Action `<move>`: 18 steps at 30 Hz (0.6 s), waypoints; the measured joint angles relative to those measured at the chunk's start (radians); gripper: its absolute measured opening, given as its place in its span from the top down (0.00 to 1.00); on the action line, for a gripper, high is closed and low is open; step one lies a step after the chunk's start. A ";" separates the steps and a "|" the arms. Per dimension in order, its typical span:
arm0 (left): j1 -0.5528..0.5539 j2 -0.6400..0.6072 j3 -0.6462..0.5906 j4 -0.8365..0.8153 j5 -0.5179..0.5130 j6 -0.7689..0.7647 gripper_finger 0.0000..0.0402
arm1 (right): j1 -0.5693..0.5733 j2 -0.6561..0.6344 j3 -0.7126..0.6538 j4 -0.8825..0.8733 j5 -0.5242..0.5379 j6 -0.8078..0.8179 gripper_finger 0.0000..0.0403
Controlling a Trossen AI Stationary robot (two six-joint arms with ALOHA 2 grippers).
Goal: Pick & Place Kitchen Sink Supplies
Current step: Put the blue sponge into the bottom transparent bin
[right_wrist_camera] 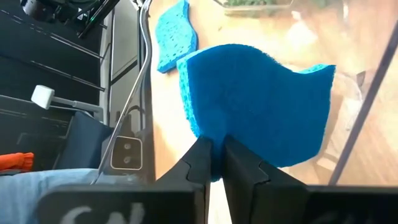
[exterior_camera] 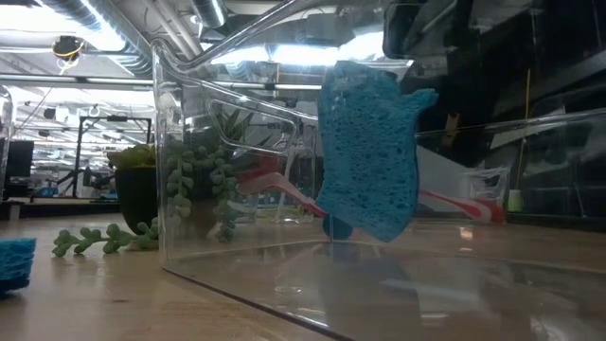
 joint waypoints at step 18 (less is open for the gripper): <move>0.000 0.000 0.000 0.000 0.000 0.000 0.98 | -0.054 -0.001 0.000 0.001 -0.036 0.003 0.59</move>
